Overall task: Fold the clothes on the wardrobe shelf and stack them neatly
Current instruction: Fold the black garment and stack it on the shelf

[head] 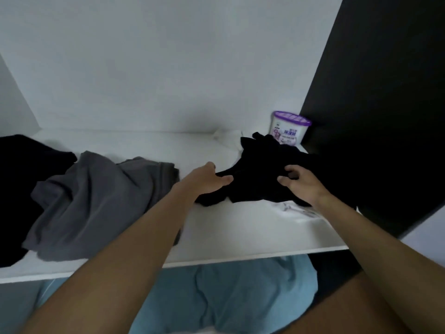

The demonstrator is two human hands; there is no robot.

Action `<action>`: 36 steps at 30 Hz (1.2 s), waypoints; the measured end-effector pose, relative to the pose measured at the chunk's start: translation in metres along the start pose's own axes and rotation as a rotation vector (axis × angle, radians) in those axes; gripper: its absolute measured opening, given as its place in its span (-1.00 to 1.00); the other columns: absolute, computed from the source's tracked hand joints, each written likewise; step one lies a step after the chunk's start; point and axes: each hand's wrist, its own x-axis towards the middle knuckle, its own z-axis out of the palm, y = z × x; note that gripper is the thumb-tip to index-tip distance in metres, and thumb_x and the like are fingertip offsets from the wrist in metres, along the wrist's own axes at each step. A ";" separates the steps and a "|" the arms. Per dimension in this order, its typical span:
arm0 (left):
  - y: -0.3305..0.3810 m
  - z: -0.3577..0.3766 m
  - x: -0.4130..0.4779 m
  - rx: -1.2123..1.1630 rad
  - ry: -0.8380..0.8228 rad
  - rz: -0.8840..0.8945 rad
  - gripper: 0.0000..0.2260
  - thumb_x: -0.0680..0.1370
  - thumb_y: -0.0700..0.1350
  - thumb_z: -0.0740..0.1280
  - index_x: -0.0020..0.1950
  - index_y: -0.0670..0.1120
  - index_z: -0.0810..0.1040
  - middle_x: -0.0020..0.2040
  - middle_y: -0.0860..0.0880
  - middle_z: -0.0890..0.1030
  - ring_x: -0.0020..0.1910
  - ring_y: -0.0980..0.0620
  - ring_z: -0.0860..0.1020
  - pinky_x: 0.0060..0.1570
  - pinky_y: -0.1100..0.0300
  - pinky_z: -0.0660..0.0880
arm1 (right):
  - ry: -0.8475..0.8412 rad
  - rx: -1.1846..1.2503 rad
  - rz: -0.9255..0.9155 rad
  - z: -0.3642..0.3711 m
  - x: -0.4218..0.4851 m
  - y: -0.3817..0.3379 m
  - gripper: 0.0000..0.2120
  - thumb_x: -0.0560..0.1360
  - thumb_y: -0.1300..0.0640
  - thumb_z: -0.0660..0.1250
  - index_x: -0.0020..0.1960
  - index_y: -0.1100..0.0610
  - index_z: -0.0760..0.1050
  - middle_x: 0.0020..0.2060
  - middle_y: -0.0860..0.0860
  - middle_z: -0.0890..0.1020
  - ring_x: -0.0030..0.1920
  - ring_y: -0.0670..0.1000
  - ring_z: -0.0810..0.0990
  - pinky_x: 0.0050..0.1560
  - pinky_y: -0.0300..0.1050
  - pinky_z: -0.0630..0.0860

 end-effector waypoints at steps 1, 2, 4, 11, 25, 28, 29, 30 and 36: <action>0.008 0.007 0.009 -0.040 -0.001 -0.044 -0.21 0.48 0.39 0.25 0.53 -0.09 0.22 0.47 -0.14 0.42 0.40 -0.18 0.42 0.36 -0.09 0.36 | -0.010 0.036 -0.034 -0.001 0.009 0.003 -0.50 0.50 0.01 0.45 0.39 0.07 0.44 0.16 0.04 0.56 0.19 0.05 0.55 0.21 -0.16 0.41; 0.016 0.015 0.018 -0.058 0.005 -0.076 -0.16 0.44 0.45 0.21 0.53 -0.06 0.22 0.47 -0.13 0.42 0.42 -0.20 0.39 0.39 -0.12 0.32 | -0.028 0.063 -0.068 -0.002 0.017 0.004 -0.49 0.50 -0.01 0.45 0.40 0.05 0.44 0.14 0.01 0.55 0.17 0.03 0.56 0.17 -0.19 0.41; 0.032 0.027 0.037 -0.109 0.013 -0.122 -0.08 0.33 0.55 0.14 0.53 0.01 0.21 0.46 -0.10 0.44 0.42 -0.21 0.38 0.41 -0.15 0.27 | -0.117 0.083 -0.126 -0.001 0.030 0.007 -0.46 0.49 -0.01 0.46 0.43 0.03 0.42 0.16 -0.01 0.54 0.17 0.00 0.55 0.15 -0.20 0.41; 0.086 0.036 0.089 -0.260 0.105 -0.110 -0.58 0.53 0.19 0.36 0.12 -0.15 0.61 0.00 -0.09 0.68 0.00 -0.09 0.63 0.13 0.06 0.52 | -0.229 0.023 -0.341 0.010 0.051 0.036 -0.53 0.47 0.03 0.47 0.35 0.09 0.50 0.29 -0.01 0.43 0.31 0.02 0.44 0.29 -0.12 0.39; 0.158 -0.027 0.019 -0.521 0.385 0.352 -0.70 0.64 -0.19 0.20 -0.22 -0.03 0.62 -0.36 0.11 0.53 -0.39 0.17 0.45 -0.36 0.29 0.37 | 0.091 0.344 -0.379 -0.036 0.062 0.020 -0.06 0.41 0.19 0.53 0.59 -0.01 0.04 0.55 0.08 0.12 0.53 0.08 0.17 0.50 0.06 0.22; 0.172 -0.048 -0.019 -0.613 0.323 0.545 -0.59 0.65 -0.18 0.19 -0.35 0.09 0.57 -0.43 0.18 0.46 -0.45 0.21 0.40 -0.44 0.36 0.32 | -0.062 0.150 -0.412 -0.056 0.065 -0.010 -0.35 0.46 0.21 0.43 0.49 0.07 0.29 0.32 0.02 0.46 0.26 0.01 0.44 0.31 0.05 0.40; 0.173 -0.055 -0.031 -0.614 0.326 0.571 -0.60 0.65 -0.17 0.19 -0.35 0.09 0.56 -0.43 0.19 0.45 -0.45 0.21 0.39 -0.44 0.36 0.31 | -0.091 0.141 -0.389 -0.062 0.062 -0.021 -0.64 0.49 0.26 0.36 0.27 0.16 0.49 0.09 0.07 0.59 0.05 0.04 0.55 0.11 0.08 0.51; 0.171 -0.061 -0.041 -0.611 0.330 0.582 -0.63 0.64 -0.15 0.20 -0.33 0.08 0.56 -0.42 0.18 0.45 -0.44 0.20 0.39 -0.43 0.35 0.31 | -0.072 0.183 -0.358 -0.068 0.057 -0.031 -0.84 0.50 0.31 0.29 0.06 0.26 0.57 -0.12 0.12 0.62 -0.11 0.06 0.57 -0.06 0.11 0.53; 0.114 -0.077 -0.094 -0.357 0.273 0.472 -0.50 0.37 0.17 0.53 0.27 0.14 0.53 0.11 0.23 0.64 0.08 0.27 0.60 0.09 0.30 0.51 | 0.049 1.024 -0.305 -0.111 -0.010 -0.124 -0.74 0.53 0.35 0.23 -0.14 0.07 0.61 -0.21 0.04 0.70 -0.15 0.05 0.70 -0.13 -0.10 0.65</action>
